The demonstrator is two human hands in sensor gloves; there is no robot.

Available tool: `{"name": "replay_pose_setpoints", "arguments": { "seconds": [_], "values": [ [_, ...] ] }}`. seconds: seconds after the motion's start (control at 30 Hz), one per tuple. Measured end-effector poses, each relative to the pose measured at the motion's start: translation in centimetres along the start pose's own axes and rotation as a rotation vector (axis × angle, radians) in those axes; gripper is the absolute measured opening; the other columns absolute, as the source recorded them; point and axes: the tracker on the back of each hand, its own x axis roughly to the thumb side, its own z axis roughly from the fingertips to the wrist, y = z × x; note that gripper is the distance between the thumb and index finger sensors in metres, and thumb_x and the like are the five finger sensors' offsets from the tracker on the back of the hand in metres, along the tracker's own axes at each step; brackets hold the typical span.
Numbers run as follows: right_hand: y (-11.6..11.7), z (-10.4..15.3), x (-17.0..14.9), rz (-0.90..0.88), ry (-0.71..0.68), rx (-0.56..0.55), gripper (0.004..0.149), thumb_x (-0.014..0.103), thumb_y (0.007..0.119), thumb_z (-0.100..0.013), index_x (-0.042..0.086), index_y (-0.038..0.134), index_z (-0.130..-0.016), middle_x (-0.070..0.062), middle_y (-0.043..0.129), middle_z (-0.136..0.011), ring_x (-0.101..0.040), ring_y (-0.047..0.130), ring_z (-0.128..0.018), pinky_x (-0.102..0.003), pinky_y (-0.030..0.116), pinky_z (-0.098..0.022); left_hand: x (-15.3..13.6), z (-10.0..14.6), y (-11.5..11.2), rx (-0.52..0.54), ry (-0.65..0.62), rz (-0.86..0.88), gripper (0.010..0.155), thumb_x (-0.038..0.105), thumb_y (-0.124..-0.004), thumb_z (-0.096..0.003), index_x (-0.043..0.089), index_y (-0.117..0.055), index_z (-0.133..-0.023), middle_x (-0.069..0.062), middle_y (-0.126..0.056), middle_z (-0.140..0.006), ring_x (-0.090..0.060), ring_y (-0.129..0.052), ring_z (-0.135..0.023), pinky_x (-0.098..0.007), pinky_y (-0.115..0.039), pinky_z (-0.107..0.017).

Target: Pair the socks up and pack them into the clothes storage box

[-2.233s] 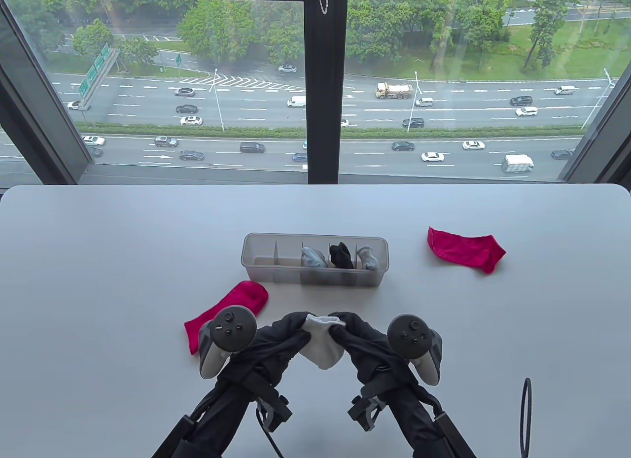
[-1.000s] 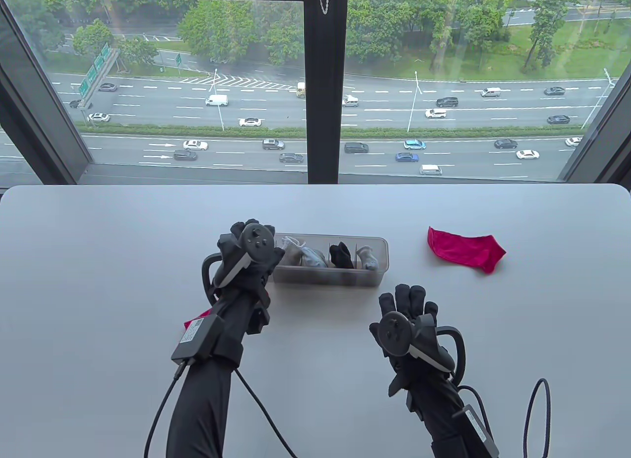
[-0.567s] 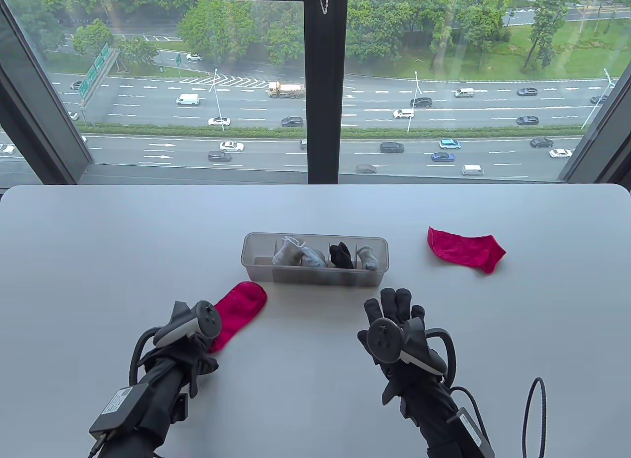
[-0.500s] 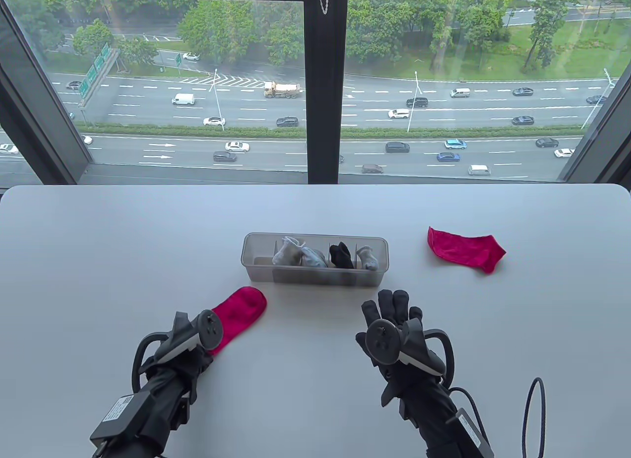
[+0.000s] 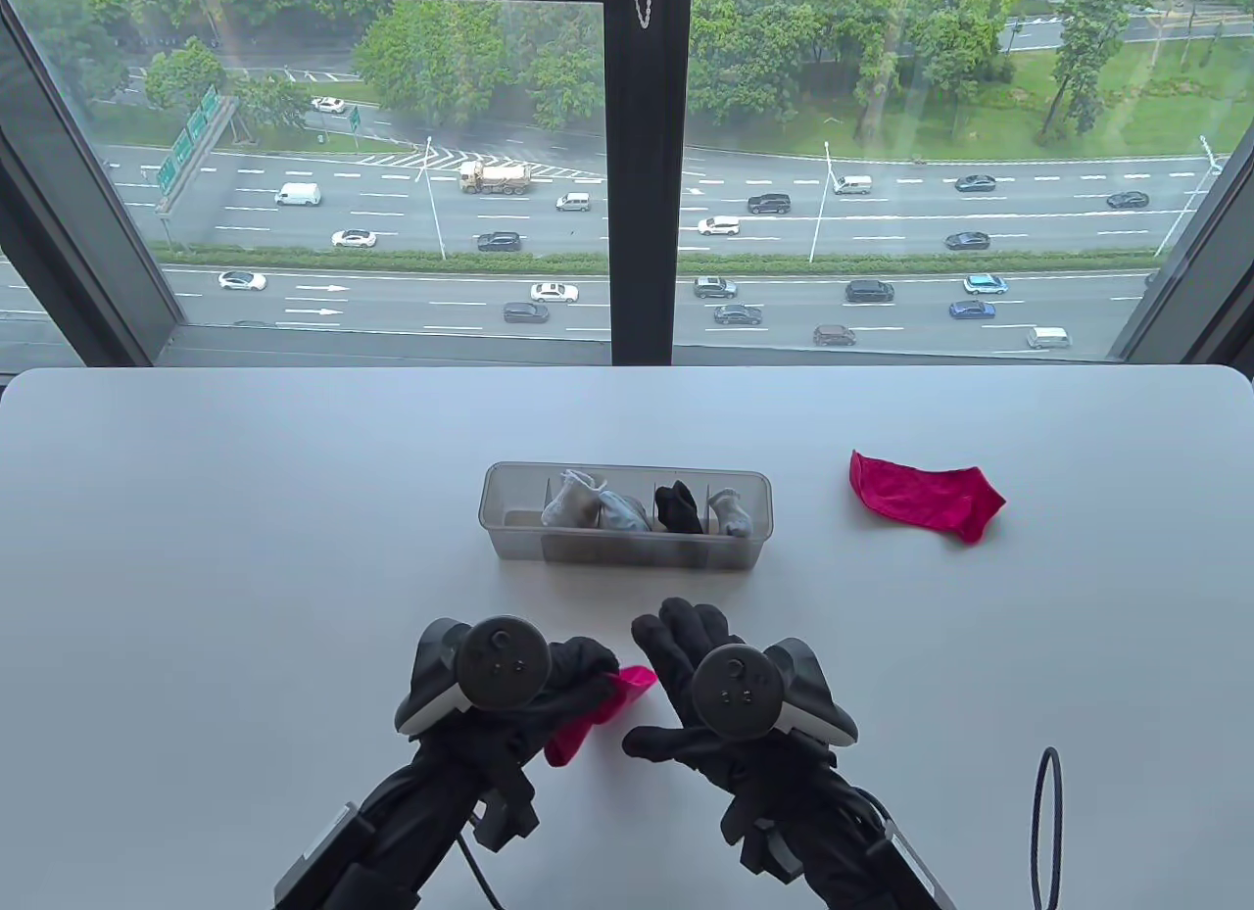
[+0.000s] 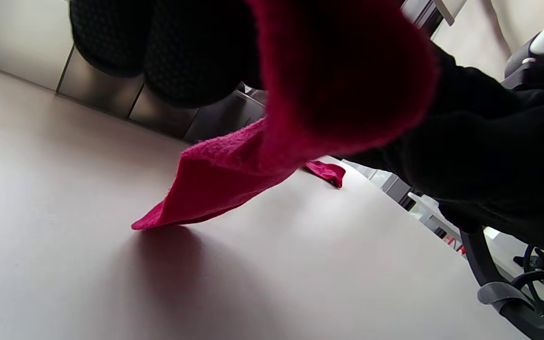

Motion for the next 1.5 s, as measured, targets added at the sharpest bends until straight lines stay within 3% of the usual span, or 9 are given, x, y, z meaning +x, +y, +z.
{"name": "replay_pose_setpoints", "arguments": {
  "seconds": [0.13, 0.4, 0.6, 0.7, 0.8, 0.9, 1.07, 1.3, 1.5],
  "values": [
    [-0.4, 0.3, -1.3, -0.160, 0.019, -0.223, 0.040, 0.036, 0.077, -0.056, 0.021, 0.074, -0.093, -0.002, 0.095, -0.077, -0.030, 0.089, -0.085, -0.065, 0.054, -0.074, 0.4, -0.1, 0.0, 0.011, 0.013, 0.064, 0.048, 0.037, -0.080, -0.0520, 0.015, -0.073, -0.094, -0.009, -0.095, -0.063, -0.029, -0.096, -0.057, -0.057, -0.078, -0.058],
    [-1.5, 0.6, -4.1, -0.283, 0.100, -0.218, 0.038, 0.036, 0.071, -0.059, 0.018, 0.074, -0.093, 0.000, 0.101, -0.064, -0.028, 0.098, -0.070, -0.059, 0.066, -0.069, -5.1, 1.8, 1.6, 0.261, 0.212, 0.159, 0.048, 0.033, -0.066, -0.0574, 0.013, -0.071, -0.101, -0.020, -0.084, -0.097, -0.046, -0.085, -0.083, -0.067, -0.066, -0.067],
    [-0.2, 0.1, -3.5, -0.638, -0.033, -0.106, 0.040, 0.042, 0.069, -0.060, 0.023, 0.075, -0.095, -0.008, 0.096, -0.082, -0.037, 0.088, -0.084, -0.066, 0.056, -0.072, -5.1, 0.3, -1.4, -0.337, 0.103, 0.626, 0.103, 0.060, -0.067, -0.0544, 0.003, -0.004, -0.112, -0.030, -0.013, -0.120, -0.057, -0.021, -0.110, -0.077, -0.028, -0.073],
    [0.5, -0.3, -3.2, -0.603, -0.001, -0.016, 0.043, 0.042, 0.067, -0.061, 0.018, 0.075, -0.096, -0.016, 0.090, -0.089, -0.044, 0.083, -0.086, -0.068, 0.053, -0.071, -4.5, 0.2, -1.4, -0.109, 0.095, 0.753, 0.051, 0.030, -0.067, -0.0599, 0.010, -0.059, -0.106, -0.025, -0.058, -0.115, -0.053, -0.058, -0.104, -0.073, -0.046, -0.073],
    [0.3, 0.1, -2.8, -0.366, 0.045, -0.157, 0.055, 0.044, 0.069, -0.060, 0.021, 0.058, -0.108, -0.024, 0.068, -0.109, -0.051, 0.068, -0.096, -0.069, 0.051, -0.071, -3.7, 0.9, -0.5, 0.132, 0.175, 0.612, 0.040, 0.020, -0.071, -0.0568, 0.009, -0.074, -0.095, -0.023, -0.091, -0.086, -0.044, -0.093, -0.075, -0.065, -0.070, -0.063],
    [-0.6, 0.5, -1.7, -0.271, -0.017, -0.250, 0.078, 0.049, 0.071, -0.058, 0.018, 0.029, -0.116, -0.019, 0.049, -0.119, -0.049, 0.061, -0.103, -0.067, 0.049, -0.074, -2.7, 1.2, -0.2, 0.148, 0.166, 0.376, 0.038, 0.024, -0.071, -0.0572, 0.009, -0.078, -0.091, -0.019, -0.097, -0.076, -0.040, -0.098, -0.066, -0.063, -0.075, -0.059],
    [-1.2, 0.9, -0.7, -0.134, -0.022, -0.417, 0.042, 0.039, 0.068, -0.060, 0.021, 0.070, -0.098, 0.001, 0.094, -0.081, -0.023, 0.094, -0.080, -0.058, 0.063, -0.073, -1.7, 1.0, -0.1, 0.158, 0.136, 0.336, 0.039, 0.037, -0.072, -0.0564, 0.010, -0.087, -0.080, -0.018, -0.101, -0.072, -0.044, -0.098, -0.065, -0.065, -0.073, -0.059],
    [-1.9, 0.9, -2.6, -0.373, -0.029, -0.343, 0.042, 0.032, 0.063, -0.061, 0.015, 0.069, -0.099, -0.009, 0.090, -0.088, -0.035, 0.086, -0.086, -0.064, 0.056, -0.072, -2.7, 1.0, 0.3, 0.173, 0.059, 0.443, 0.042, 0.015, -0.070, -0.0575, 0.014, -0.073, -0.100, -0.018, -0.088, -0.095, -0.042, -0.090, -0.085, -0.061, -0.073, -0.065],
    [-3.5, 1.3, -2.1, -0.547, -0.088, -0.182, 0.040, 0.031, 0.069, -0.062, 0.008, 0.075, -0.095, -0.002, 0.098, -0.066, -0.024, 0.098, -0.065, -0.059, 0.065, -0.069, -2.6, 0.9, 1.1, 0.002, 0.094, 0.588, 0.039, 0.029, -0.071, -0.0584, 0.005, -0.086, -0.086, -0.009, -0.107, -0.052, -0.026, -0.109, -0.036, -0.048, -0.090, -0.034]
  ]
}}
